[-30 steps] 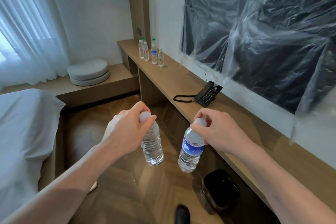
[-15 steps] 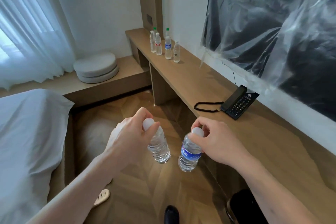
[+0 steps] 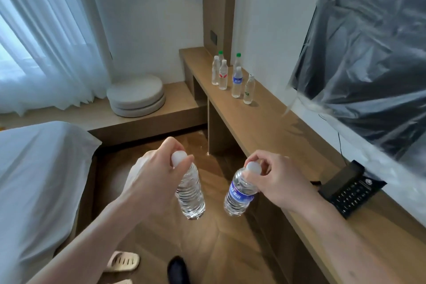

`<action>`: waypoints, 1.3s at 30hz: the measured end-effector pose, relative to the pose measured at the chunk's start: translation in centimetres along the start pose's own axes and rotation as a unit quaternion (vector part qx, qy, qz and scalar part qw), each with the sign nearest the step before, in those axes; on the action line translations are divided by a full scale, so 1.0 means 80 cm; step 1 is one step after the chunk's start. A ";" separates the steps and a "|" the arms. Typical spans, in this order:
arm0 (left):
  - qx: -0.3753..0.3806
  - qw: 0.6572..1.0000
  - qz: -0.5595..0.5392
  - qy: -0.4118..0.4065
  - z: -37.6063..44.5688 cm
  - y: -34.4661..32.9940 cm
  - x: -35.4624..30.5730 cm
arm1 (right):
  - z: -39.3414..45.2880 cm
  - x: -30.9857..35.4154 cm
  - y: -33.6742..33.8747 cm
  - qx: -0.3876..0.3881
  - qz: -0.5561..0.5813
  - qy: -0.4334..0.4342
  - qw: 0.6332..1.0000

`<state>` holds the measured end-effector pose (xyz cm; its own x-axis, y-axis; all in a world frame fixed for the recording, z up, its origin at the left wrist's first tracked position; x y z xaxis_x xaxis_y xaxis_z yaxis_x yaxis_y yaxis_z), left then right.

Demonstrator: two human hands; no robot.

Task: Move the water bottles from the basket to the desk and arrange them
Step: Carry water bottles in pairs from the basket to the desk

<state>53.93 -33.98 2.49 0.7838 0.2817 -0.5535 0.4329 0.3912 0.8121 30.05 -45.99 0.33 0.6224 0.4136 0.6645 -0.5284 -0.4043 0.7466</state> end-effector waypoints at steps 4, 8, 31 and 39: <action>0.004 1.000 -0.018 -0.002 0.085 -0.008 0.024 | 0.083 -0.001 -0.001 -0.008 -0.009 -0.009 1.000; 0.017 0.999 -0.033 -0.005 0.182 -0.018 0.051 | 0.177 -0.007 -0.008 -0.016 -0.006 -0.034 0.999; 0.159 0.983 0.000 -0.088 0.682 -0.197 0.100 | 0.590 -0.132 0.015 -0.095 0.060 -0.191 0.975; 0.226 0.969 0.052 -0.088 0.811 -0.305 0.098 | 0.729 -0.214 0.013 -0.056 0.088 -0.217 0.971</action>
<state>78.38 -98.14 -9.69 0.8804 0.1291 -0.4563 0.4668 -0.0666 0.8818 52.55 -101.08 -12.21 0.6881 -0.0453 0.7242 -0.6933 -0.3357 0.6377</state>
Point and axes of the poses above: each hand's wrist, its own z-axis towards the middle knuckle, its own y-axis out of the back of the hand, x = y × z, the point moved 7 cm from there along z, towards the middle knuckle
